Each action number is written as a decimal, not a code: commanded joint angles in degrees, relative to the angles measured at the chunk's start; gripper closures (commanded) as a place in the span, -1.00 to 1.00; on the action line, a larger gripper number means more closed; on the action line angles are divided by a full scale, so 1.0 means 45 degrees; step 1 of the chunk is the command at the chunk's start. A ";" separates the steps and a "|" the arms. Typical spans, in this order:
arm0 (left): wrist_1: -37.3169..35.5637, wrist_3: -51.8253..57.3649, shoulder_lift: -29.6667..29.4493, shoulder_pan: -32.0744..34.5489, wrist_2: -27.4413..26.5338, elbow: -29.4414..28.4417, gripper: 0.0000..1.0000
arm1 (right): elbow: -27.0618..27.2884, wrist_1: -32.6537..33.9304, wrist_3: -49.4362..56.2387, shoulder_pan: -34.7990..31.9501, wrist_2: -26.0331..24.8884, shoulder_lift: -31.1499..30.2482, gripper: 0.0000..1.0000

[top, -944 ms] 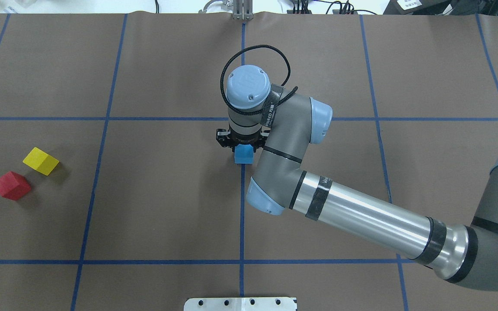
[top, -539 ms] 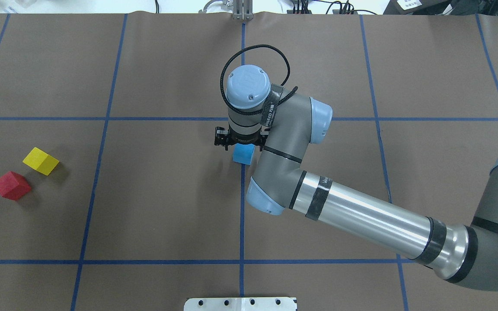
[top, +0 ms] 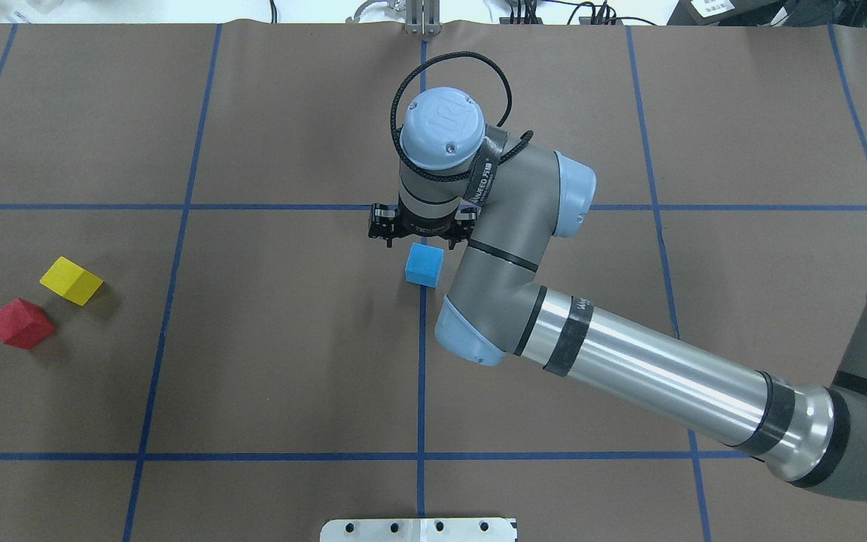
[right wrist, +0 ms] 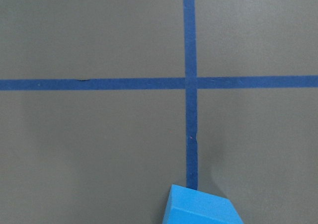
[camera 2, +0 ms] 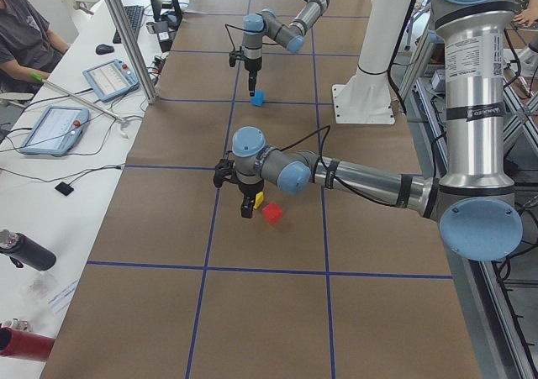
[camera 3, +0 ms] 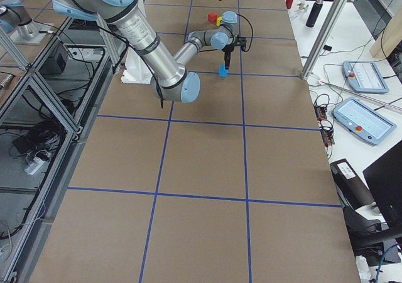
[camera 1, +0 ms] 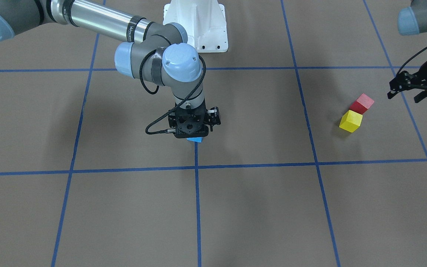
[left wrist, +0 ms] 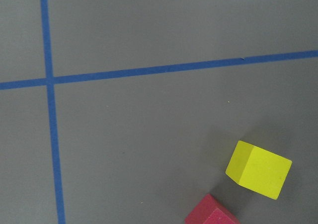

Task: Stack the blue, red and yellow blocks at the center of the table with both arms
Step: 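Raise the right gripper away while the left gripper grasps the red cube, then carry the red cube with the left gripper over the blue cube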

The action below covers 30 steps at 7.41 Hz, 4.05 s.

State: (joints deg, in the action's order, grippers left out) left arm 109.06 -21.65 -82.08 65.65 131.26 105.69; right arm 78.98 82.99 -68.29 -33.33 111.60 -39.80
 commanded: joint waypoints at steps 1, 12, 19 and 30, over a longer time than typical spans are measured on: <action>0.2743 0.1907 0.0932 -0.1226 -0.0146 -0.0358 -0.92 | 0.1293 -0.0005 0.0018 -0.0405 0.0276 -0.1248 -0.99; 0.3185 0.2838 0.0056 -0.3086 -0.1279 -0.1708 -0.99 | 0.1981 -0.0141 0.0780 -0.0739 0.0317 -0.2874 -0.99; 0.2760 0.2238 -0.0023 -0.2969 -0.0949 -0.1479 1.00 | 0.1961 -0.0141 0.0780 -0.0719 0.0238 -0.2894 -0.99; -0.5233 -1.0247 -1.3397 -0.7048 -0.4052 -0.4340 1.00 | 0.2565 -0.3012 0.6073 -0.6148 0.4476 -0.9162 -0.99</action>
State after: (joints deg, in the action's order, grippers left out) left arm 85.29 -67.42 -137.73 35.12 114.20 91.66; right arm 90.02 69.81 -41.35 -59.85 131.46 -79.32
